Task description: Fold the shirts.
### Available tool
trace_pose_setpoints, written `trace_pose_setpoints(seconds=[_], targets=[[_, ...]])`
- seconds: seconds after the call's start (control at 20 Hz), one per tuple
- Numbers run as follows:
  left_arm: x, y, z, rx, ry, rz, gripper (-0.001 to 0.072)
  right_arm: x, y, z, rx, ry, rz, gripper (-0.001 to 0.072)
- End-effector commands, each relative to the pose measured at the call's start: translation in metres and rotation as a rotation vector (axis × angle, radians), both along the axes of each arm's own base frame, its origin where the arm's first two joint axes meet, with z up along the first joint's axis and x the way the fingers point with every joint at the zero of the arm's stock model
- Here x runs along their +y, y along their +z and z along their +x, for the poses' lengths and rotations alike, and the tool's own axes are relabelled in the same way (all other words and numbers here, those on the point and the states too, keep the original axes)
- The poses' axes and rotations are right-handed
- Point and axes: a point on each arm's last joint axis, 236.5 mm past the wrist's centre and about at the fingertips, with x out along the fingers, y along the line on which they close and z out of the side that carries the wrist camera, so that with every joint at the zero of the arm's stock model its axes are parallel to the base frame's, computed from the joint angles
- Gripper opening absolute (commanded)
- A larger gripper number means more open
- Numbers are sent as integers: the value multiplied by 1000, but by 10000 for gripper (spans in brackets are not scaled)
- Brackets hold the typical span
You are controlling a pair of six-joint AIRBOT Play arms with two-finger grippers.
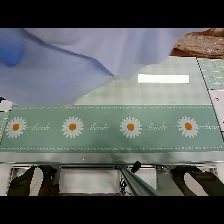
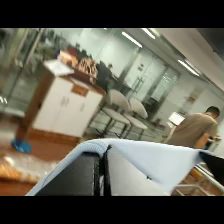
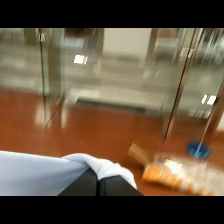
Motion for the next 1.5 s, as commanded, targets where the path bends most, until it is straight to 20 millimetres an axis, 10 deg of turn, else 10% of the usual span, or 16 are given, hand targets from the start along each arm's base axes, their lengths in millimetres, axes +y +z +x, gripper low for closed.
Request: trace_pose_setpoints(seconds=[0.0,0.25,0.5,0.95,1.2,1.45], targets=[[-30,27,-43,-98,22,124,20,-10,52,-83,-189,-70,-27,28],[-55,-26,-51,157,-89,163,20,-8,39,-114,-135,-70,-35,28],[-33,-97,-47,468,9,227,20,-37,-42,-84,211,-177,-101,28],[26,-273,-5,931,66,55,20,0,-243,58,910,85,-94,28],[78,-356,88,925,106,-300,21,4,-340,156,999,108,-12,28],[107,-399,166,891,46,-482,21,17,-392,224,935,130,122,28]])
